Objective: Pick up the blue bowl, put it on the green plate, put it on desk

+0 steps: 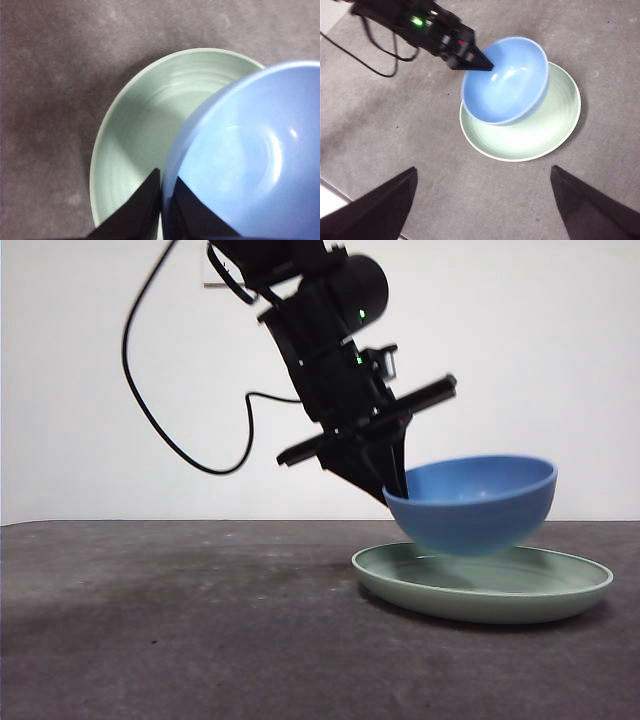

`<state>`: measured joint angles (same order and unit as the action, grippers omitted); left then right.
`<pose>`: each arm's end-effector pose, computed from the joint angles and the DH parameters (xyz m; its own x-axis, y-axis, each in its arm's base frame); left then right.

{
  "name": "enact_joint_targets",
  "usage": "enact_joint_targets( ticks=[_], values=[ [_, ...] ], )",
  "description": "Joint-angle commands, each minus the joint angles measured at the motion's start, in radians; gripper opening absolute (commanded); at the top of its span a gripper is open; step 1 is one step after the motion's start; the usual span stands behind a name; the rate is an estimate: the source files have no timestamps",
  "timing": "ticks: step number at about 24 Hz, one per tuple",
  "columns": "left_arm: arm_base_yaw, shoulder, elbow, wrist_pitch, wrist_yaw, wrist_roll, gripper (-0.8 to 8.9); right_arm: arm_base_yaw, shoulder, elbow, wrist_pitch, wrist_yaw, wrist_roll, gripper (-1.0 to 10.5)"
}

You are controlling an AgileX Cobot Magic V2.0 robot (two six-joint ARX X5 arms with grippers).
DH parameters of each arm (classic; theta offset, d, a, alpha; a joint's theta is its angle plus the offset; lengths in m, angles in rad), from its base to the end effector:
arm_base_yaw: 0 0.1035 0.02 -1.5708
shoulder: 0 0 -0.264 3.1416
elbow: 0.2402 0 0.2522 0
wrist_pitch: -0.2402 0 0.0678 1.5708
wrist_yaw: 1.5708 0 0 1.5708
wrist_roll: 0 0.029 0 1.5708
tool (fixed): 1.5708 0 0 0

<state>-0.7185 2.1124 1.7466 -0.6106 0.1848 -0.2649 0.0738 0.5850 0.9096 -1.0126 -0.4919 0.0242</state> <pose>0.3430 -0.3070 0.2183 0.2934 -0.5007 -0.8144 0.5360 0.7916 -0.2935 0.0838 0.0199 0.3250 0.6443 0.5212 -0.5597 -0.4134 0.8530 0.3185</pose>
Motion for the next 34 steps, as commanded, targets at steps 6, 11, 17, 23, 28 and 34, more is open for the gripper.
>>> enact_joint_targets(
  ticks=[6,11,17,23,28,34],
  values=[
    [-0.010,0.069,0.043,-0.019,0.003,0.003,0.10,0.003,0.005,0.017,0.006,0.029,0.011,4.3],
    [-0.009,0.069,0.043,-0.032,0.003,0.018,0.19,0.003,0.005,0.017,0.001,0.028,0.011,4.3],
    [-0.017,0.069,0.043,-0.029,0.003,0.021,1.03,0.003,0.005,0.017,0.000,0.025,0.011,4.3],
    [-0.009,0.034,0.047,-0.045,0.003,0.024,2.59,0.003,0.005,0.017,-0.002,0.025,0.010,4.3],
    [0.018,-0.121,0.047,-0.077,0.003,0.074,2.59,0.003,0.006,0.017,-0.002,0.026,0.010,4.3],
    [0.090,-0.436,0.045,-0.120,-0.002,0.097,2.59,0.003,0.006,0.017,-0.001,0.026,0.009,4.3]
  ],
)
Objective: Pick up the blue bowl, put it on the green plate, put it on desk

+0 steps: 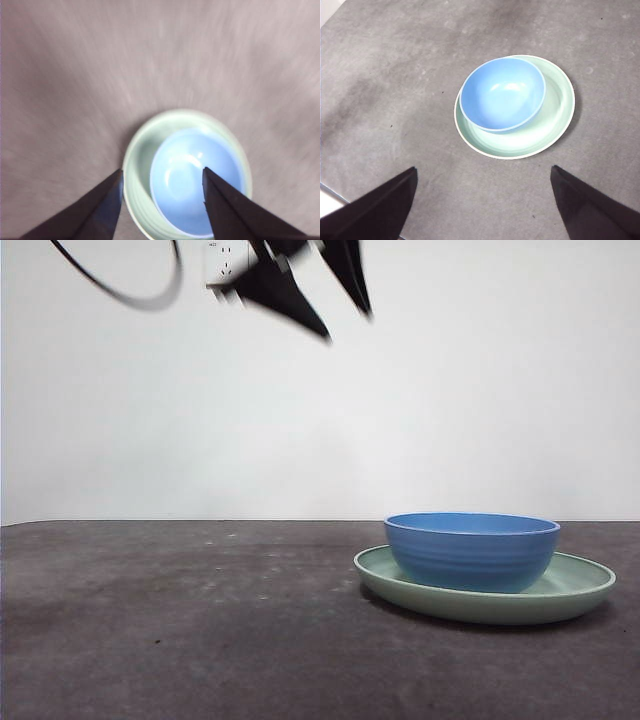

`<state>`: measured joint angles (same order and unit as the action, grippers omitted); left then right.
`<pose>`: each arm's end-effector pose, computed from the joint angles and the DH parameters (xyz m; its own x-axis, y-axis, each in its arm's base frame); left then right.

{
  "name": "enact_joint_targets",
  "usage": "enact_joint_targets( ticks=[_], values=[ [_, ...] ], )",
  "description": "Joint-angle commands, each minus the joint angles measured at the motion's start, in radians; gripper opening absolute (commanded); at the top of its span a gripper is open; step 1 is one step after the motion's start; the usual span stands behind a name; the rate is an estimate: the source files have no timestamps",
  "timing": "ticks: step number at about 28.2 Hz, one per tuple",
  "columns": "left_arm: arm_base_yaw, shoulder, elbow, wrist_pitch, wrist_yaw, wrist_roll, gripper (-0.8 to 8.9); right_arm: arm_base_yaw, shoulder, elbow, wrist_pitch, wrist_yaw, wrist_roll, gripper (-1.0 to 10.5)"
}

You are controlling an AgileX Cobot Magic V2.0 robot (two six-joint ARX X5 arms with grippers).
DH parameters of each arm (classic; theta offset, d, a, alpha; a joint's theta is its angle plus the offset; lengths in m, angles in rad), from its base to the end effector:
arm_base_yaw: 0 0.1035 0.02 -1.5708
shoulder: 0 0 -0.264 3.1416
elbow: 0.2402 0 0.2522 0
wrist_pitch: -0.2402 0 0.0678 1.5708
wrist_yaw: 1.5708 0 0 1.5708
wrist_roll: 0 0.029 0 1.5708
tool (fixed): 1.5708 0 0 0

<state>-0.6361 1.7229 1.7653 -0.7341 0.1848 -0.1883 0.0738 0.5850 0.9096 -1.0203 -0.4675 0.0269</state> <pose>0.2996 -0.2279 0.3734 0.4998 -0.5976 -0.6270 0.5894 0.7651 -0.2593 0.0837 0.0193 0.3242 0.6502 0.5000 -0.5721 -0.3935 0.8657 0.3094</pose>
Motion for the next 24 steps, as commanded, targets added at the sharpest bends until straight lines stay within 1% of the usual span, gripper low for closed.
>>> enact_joint_targets(
  ticks=[1,3,5,7,10,13,15,17,20,24],
  values=[
    [0.019,-0.089,0.026,-0.002,-0.002,0.027,2.59,0.003,0.006,0.017,0.008,0.002,0.006,4.3],
    [0.053,-0.174,0.010,-0.032,-0.004,0.067,2.59,0.003,0.006,0.017,0.010,0.002,0.006,4.3],
    [0.090,-0.248,-0.032,-0.097,-0.005,0.101,2.59,0.003,0.006,0.017,0.010,0.002,0.005,4.3],
    [0.119,-0.342,-0.140,-0.091,-0.005,0.126,2.59,0.003,0.006,0.017,0.010,0.002,-0.001,4.3],
    [0.145,-0.510,-0.360,-0.029,0.008,0.134,2.59,0.003,0.007,0.017,0.010,0.004,-0.001,4.3],
    [0.146,-0.674,-0.587,0.019,0.091,0.143,2.58,0.003,0.007,0.017,0.010,0.004,-0.001,4.3],
    [0.146,-0.738,-0.681,0.026,0.134,0.146,2.57,0.003,0.008,0.017,0.010,0.004,-0.001,4.3],
    [0.146,-0.787,-0.756,0.024,0.171,0.148,2.56,0.003,0.008,0.017,0.010,0.004,-0.001,4.3],
    [0.146,-0.842,-0.844,0.023,0.265,0.154,2.48,0.003,0.008,0.017,0.010,0.004,-0.001,4.3],
    [0.146,-0.881,-0.895,0.020,0.360,0.156,2.48,0.003,0.008,0.017,0.009,0.004,-0.001,4.3]
  ],
)
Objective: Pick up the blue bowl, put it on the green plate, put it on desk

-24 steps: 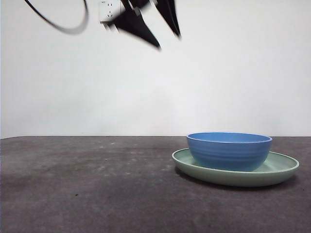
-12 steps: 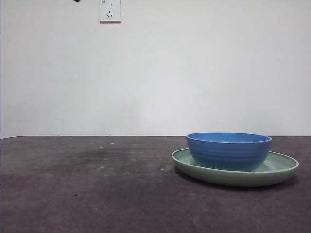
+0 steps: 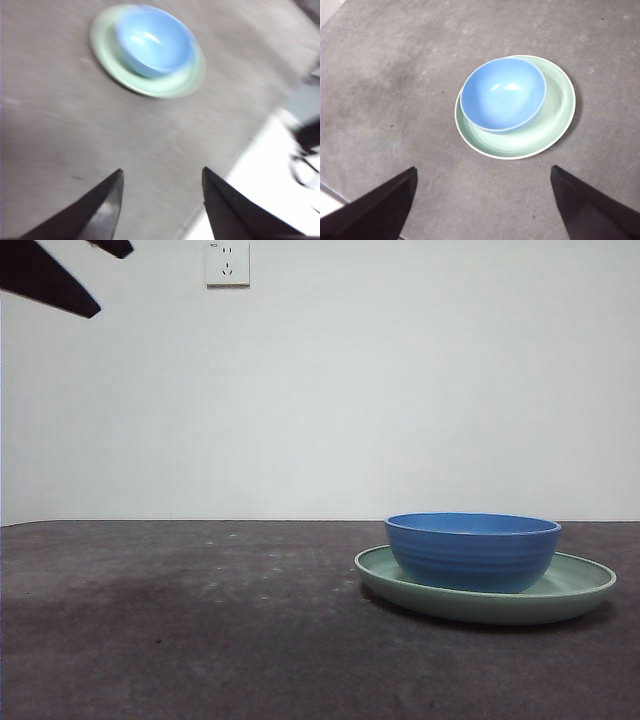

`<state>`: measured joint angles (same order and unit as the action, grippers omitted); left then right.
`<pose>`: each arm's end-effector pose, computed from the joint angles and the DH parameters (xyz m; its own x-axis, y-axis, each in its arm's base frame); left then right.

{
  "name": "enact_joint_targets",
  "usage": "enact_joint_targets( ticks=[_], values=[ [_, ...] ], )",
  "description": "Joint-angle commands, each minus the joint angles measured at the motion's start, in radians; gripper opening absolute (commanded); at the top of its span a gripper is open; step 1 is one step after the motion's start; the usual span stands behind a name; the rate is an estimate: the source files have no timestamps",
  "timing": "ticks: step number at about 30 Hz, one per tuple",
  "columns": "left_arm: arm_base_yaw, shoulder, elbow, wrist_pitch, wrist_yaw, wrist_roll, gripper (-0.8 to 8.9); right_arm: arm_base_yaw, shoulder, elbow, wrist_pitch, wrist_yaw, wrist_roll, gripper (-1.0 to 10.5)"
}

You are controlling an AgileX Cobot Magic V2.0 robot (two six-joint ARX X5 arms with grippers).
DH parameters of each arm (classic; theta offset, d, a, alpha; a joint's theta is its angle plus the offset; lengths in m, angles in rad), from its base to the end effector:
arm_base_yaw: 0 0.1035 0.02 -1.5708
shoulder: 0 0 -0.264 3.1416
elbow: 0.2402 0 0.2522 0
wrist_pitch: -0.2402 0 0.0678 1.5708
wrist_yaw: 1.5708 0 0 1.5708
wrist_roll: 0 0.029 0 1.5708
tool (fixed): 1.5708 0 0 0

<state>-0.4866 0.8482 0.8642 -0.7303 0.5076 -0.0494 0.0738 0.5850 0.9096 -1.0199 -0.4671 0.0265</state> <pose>0.1346 -0.0872 0.3044 0.3563 -0.7384 -0.5725 0.7038 0.6151 -0.3553 0.0837 0.0193 0.3242 0.6505 0.4996 -0.5720 -0.3936 0.8659 0.3087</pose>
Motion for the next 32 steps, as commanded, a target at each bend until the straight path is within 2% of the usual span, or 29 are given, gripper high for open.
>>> enact_joint_targets(
  ticks=[1,10,14,17,21,23,32],
  values=[
    [-0.004,-0.007,0.006,0.016,0.049,0.017,2.48,0.003,0.008,0.017,0.009,0.003,0.000,4.3],
    [-0.005,-0.007,0.006,0.017,0.076,0.019,2.48,0.003,0.008,0.017,0.001,0.003,0.001,4.3],
    [-0.005,-0.007,0.006,0.016,0.076,0.015,2.48,0.003,0.008,0.017,0.000,0.006,0.031,4.3],
    [-0.005,-0.007,0.006,0.016,0.076,0.012,2.48,0.003,0.023,0.017,0.001,0.101,0.113,4.3],
    [-0.005,-0.007,0.006,0.015,0.076,0.012,2.48,0.002,0.068,0.013,0.003,0.265,0.135,4.3],
    [-0.005,-0.007,0.006,0.014,0.076,0.012,2.48,0.002,0.107,0.012,0.018,0.287,0.136,4.3],
    [-0.005,-0.007,0.006,0.013,0.076,0.014,2.48,0.002,0.381,0.012,0.190,0.283,0.132,4.2]
  ],
)
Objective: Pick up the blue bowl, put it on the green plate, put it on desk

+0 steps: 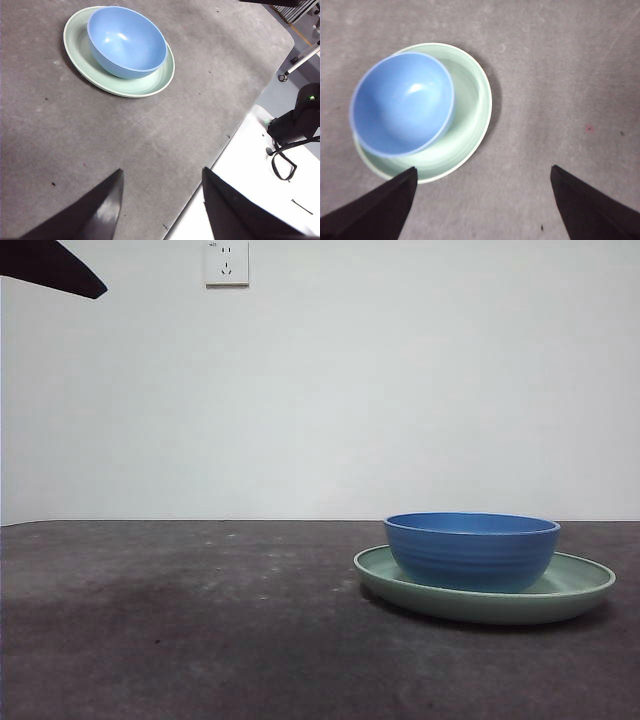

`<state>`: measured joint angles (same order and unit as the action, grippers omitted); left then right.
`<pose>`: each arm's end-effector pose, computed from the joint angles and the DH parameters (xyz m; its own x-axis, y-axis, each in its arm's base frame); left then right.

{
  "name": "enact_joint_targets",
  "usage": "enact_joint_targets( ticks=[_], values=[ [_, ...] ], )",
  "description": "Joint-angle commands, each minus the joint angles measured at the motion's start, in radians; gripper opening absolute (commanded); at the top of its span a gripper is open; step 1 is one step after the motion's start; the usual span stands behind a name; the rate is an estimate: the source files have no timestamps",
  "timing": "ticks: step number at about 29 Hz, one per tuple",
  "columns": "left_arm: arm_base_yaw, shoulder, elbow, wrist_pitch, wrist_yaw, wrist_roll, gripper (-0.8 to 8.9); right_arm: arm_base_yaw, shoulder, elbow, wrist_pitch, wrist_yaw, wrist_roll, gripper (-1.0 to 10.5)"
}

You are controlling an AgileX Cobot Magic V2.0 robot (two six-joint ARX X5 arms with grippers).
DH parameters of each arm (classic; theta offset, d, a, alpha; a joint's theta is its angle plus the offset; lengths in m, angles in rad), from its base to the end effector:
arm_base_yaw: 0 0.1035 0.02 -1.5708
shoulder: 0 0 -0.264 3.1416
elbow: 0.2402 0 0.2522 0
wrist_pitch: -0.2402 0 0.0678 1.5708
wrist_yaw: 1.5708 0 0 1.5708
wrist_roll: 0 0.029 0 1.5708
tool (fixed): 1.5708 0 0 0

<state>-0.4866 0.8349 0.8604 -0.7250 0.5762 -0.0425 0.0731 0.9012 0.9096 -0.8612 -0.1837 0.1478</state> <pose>0.1311 -0.0872 0.3061 0.3124 -0.7816 -0.5399 0.7358 0.5586 -0.3830 0.1631 0.0173 0.3000 0.6317 0.2294 -0.7404 -0.0790 0.9693 0.2330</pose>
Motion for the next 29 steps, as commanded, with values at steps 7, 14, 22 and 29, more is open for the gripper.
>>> enact_joint_targets(
  ticks=[7,14,22,29],
  values=[
    [-0.005,0.006,0.010,0.007,0.007,0.009,2.48,0.002,0.304,0.012,0.145,-0.079,-0.010,4.2],
    [-0.005,0.006,0.010,0.007,0.007,0.009,2.48,0.002,0.480,0.012,0.228,-0.080,-0.025,4.2],
    [-0.005,0.006,0.010,0.008,0.007,0.009,2.48,0.002,0.617,0.012,0.314,-0.124,-0.032,3.4],
    [-0.005,0.006,0.010,0.008,0.007,0.009,2.48,0.002,0.688,0.012,0.389,-0.131,-0.031,2.4]
  ],
)
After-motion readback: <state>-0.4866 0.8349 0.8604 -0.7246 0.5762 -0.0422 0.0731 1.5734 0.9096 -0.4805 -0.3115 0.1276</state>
